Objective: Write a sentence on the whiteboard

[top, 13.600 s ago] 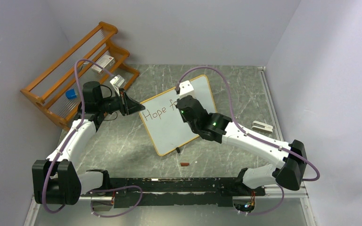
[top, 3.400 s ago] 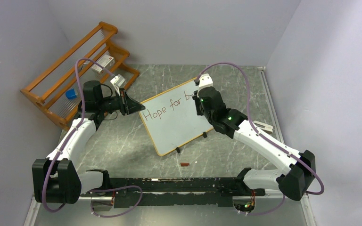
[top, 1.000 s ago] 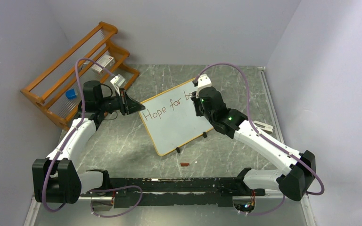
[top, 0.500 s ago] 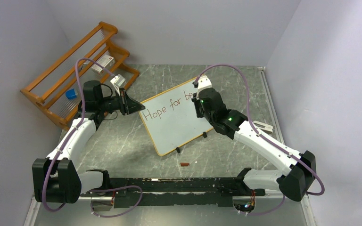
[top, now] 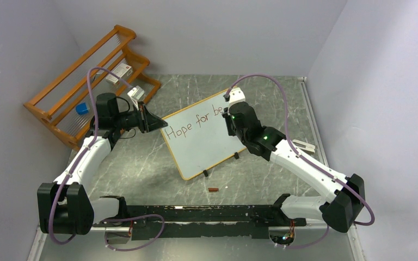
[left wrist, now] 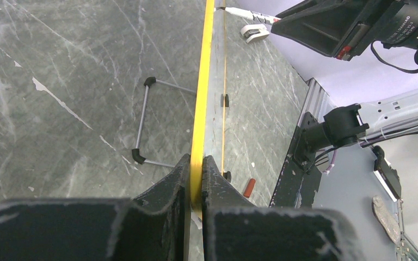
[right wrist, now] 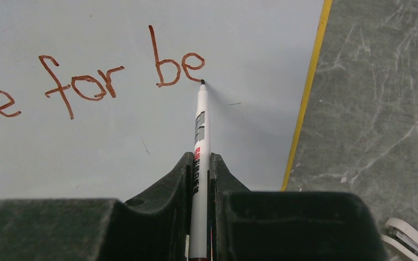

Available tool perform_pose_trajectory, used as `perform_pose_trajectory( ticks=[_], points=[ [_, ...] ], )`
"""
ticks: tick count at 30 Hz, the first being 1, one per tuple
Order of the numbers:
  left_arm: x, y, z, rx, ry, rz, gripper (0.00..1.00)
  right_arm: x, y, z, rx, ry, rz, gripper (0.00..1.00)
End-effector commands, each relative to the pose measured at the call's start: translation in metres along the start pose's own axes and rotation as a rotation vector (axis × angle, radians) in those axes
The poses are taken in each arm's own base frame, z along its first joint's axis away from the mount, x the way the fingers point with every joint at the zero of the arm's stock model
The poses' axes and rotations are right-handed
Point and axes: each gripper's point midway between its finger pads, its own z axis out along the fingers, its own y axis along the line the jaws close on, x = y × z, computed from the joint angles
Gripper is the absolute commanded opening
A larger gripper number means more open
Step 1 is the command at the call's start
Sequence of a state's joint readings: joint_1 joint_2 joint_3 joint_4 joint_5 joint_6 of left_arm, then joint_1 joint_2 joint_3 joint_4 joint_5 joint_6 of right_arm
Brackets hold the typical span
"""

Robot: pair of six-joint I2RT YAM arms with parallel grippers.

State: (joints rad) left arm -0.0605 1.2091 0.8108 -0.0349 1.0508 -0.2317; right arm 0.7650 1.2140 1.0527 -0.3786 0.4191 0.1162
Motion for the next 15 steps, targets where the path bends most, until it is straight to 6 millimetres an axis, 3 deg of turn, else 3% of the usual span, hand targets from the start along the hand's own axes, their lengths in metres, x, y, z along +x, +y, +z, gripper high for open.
perform_pose_trajectory(
  ticks=[1,15],
  points=[
    [0.03,0.019,0.005,-0.06,0.073,-0.052,0.05,0.001,-0.009,-0.001,0.037,-0.011,0.013,0.0],
    [0.029,0.018,0.004,-0.061,0.072,-0.051,0.05,-0.019,-0.013,-0.012,0.032,-0.097,0.044,0.0]
  ],
)
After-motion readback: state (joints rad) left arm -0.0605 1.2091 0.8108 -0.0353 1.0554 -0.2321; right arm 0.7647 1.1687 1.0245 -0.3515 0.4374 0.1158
